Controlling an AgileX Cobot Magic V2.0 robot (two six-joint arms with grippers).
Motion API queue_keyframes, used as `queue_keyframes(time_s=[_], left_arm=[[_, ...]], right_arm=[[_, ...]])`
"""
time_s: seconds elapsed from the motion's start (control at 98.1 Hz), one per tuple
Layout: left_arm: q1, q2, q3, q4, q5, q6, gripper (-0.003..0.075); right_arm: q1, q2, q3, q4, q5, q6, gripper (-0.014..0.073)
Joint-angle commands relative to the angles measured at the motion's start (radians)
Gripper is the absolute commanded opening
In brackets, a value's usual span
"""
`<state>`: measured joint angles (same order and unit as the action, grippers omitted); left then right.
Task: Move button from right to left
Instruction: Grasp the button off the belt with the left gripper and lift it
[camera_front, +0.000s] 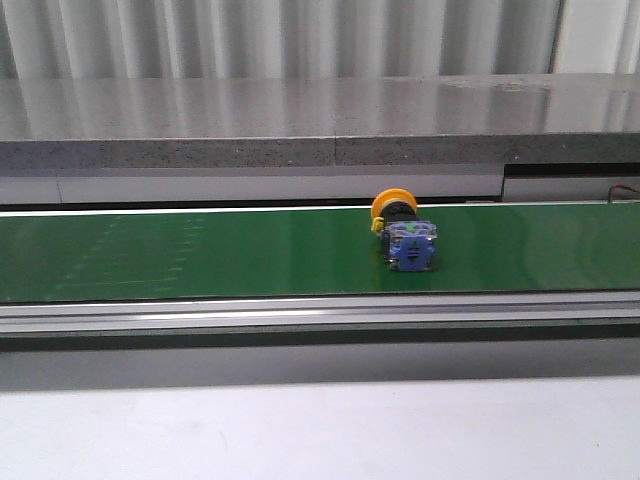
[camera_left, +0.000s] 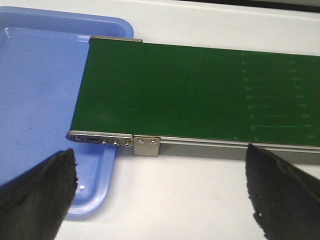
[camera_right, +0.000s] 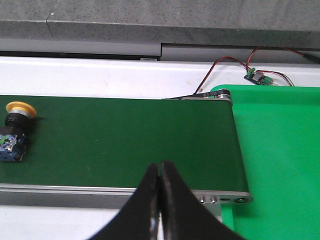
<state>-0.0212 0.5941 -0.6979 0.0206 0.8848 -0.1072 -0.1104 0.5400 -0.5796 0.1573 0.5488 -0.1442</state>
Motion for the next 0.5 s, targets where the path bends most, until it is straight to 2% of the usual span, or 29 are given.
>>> queue_keyframes(time_s=[0.0,0.285,0.489], left_arm=[[0.002,0.008,-0.037,-0.021,-0.065,-0.002,0.065],[0.002,0.061,-0.066,-0.177,-0.062,-0.007,0.064],[-0.007,0.145,-0.111,-0.227,-0.084,-0.007,0.064]], right_arm=[[0.001,0.0,-0.027,0.001,-0.066,-0.01,-0.0067],[0.001,0.0,-0.027,0.001,-0.066,-0.01,-0.0067],[0.001,0.0,-0.027,0.001,-0.066,-0.01,-0.0067]])
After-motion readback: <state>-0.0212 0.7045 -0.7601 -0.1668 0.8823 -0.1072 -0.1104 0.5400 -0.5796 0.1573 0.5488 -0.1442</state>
